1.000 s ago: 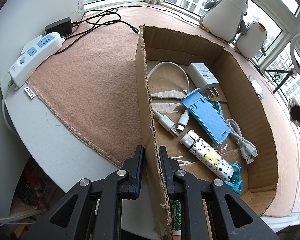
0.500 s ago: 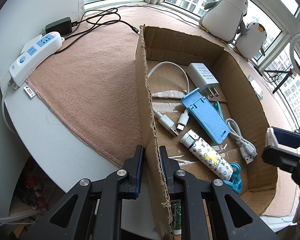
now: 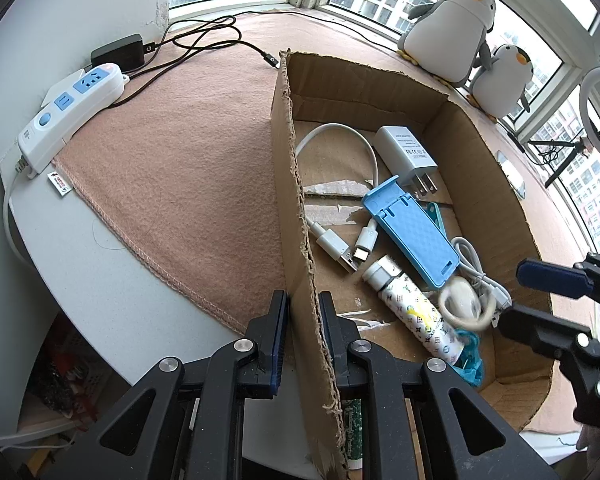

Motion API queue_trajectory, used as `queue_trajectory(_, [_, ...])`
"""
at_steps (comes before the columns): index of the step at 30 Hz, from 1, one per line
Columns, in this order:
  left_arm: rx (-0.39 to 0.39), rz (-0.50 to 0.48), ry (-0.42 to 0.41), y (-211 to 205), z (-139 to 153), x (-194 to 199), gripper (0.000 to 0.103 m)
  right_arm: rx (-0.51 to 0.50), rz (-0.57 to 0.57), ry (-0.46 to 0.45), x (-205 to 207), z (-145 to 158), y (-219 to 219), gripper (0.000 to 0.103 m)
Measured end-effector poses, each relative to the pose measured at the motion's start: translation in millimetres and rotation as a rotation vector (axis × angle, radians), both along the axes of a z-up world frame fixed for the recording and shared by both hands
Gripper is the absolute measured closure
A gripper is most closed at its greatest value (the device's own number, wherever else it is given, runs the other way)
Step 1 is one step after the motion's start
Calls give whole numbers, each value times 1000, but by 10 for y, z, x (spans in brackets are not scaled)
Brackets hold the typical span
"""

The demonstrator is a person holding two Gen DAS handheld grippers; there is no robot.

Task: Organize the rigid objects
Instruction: 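Open the right gripper to release the earphone in the box, then move the right gripper to the clear boxed phone package and grasp it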

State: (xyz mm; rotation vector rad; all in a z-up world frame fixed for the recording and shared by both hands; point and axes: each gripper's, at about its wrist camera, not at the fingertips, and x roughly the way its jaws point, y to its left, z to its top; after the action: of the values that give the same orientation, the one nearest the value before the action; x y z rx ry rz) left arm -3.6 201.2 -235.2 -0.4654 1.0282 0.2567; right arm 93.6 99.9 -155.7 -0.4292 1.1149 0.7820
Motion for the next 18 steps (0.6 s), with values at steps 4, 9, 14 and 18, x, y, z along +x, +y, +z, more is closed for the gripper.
queue_trajectory(4, [1, 0, 0, 1, 0, -1, 87, 1, 3, -1, -11, 4, -2, 55])
queue_trajectory(9, [0, 0, 0, 1, 0, 0, 87, 6, 4, -3, -17, 22, -2, 55])
queue_trajectory(14, [0, 0, 0, 2, -1, -1, 87, 13, -4, -5, -1, 49, -15, 55])
queue_trajectory(18, [2, 0, 0, -3, 2, -1, 87, 31, -24, -14, 43, 114, -72, 55])
